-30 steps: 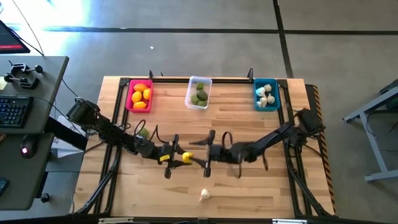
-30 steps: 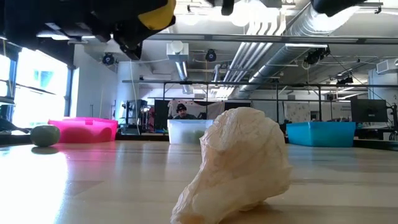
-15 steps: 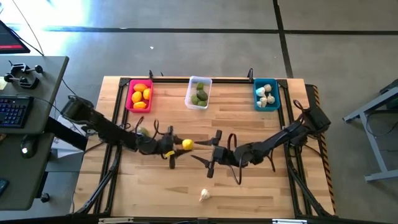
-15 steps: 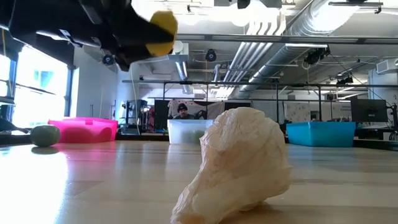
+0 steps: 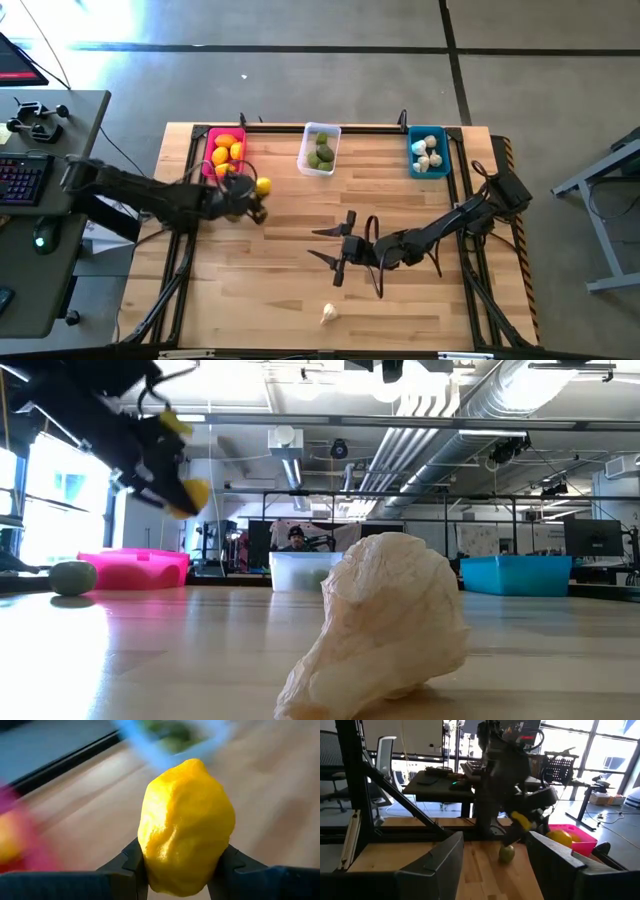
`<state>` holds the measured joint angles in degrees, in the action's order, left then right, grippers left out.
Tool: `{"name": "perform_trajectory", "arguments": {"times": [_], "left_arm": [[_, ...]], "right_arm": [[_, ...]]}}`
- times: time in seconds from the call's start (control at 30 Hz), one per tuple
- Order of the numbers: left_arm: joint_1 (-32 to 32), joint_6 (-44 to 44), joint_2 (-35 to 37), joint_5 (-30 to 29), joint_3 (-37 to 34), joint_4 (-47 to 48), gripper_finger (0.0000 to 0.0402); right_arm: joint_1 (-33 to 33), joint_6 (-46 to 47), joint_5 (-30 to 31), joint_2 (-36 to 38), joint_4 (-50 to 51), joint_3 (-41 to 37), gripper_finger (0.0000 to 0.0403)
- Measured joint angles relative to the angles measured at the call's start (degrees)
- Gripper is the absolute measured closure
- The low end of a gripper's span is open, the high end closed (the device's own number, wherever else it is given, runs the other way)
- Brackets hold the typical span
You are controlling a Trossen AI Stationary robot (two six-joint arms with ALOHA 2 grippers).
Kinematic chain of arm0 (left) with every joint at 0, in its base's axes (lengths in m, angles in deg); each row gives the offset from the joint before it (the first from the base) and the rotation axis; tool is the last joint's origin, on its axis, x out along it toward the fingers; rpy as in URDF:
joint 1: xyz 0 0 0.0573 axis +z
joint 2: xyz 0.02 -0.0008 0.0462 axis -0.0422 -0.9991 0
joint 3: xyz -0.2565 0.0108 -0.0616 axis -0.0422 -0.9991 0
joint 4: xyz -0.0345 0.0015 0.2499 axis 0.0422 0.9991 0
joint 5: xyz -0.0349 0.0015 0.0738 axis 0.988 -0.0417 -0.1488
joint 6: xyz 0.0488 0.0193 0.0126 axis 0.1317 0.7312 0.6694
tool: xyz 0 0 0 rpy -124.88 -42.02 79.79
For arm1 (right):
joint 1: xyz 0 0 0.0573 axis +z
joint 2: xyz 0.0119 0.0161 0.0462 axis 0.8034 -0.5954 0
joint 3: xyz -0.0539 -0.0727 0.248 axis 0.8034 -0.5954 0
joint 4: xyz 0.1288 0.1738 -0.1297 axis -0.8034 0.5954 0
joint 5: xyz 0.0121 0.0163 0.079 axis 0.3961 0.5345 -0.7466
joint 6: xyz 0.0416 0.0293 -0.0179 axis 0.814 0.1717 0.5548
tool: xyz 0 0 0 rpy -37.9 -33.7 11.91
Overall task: Sort produce into baskets
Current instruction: Put the lemon into the pink bin
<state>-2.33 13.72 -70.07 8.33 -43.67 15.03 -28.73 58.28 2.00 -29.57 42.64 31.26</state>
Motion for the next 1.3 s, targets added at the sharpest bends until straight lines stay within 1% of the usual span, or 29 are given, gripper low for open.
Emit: {"name": "perform_trajectory", "arguments": {"times": [0.07,0.2,0.3,0.4,0.6,0.7,0.8,1.0,1.2,1.3], "left_arm": [[4.2,-2.7,2.6,-0.2,0.0,6.4,0.0283],[13.4,-2.7,5.2,-0.4,0.0,12.5,0.0283],[20.4,-2.4,5.3,0.2,0.0,13.5,0.0283],[26.4,0.1,4.8,3.1,0.0,13.6,0.0283],[35.4,4.9,4.3,7.4,0.0,14.0,0.0282],[38.1,7.1,4.3,7.6,0.0,14.0,0.0269],[40.0,8.1,4.2,9.1,0.0,14.0,0.0251],[40.6,9.4,4.2,9.6,0.0,14.1,0.0222],[40.6,10.9,4.2,9.6,0.0,14.0,0.0215],[40.6,11.4,4.2,9.7,0.0,14.0,0.0215]], "right_arm": [[0.0,0.0,0.0,0.0,0.0,0.0,0.0197],[0.0,0.0,0.0,0.0,0.2,0.0,0.0197],[0.0,0.0,-0.1,0.0,0.3,0.0,0.0197],[0.0,0.0,-0.1,0.0,0.5,0.0,0.0197],[0.0,0.9,-0.1,0.0,1.5,0.0,0.0197],[0.0,2.2,-0.2,0.0,2.4,0.0,0.0197],[0.0,2.8,-0.1,0.0,2.9,0.0,0.0197],[0.0,2.8,-0.2,0.0,2.9,0.0,0.0197],[0.0,2.9,-0.3,-0.1,3.4,0.0,0.0197],[0.0,2.9,-1.4,-0.1,3.4,0.0,0.0197]]}}
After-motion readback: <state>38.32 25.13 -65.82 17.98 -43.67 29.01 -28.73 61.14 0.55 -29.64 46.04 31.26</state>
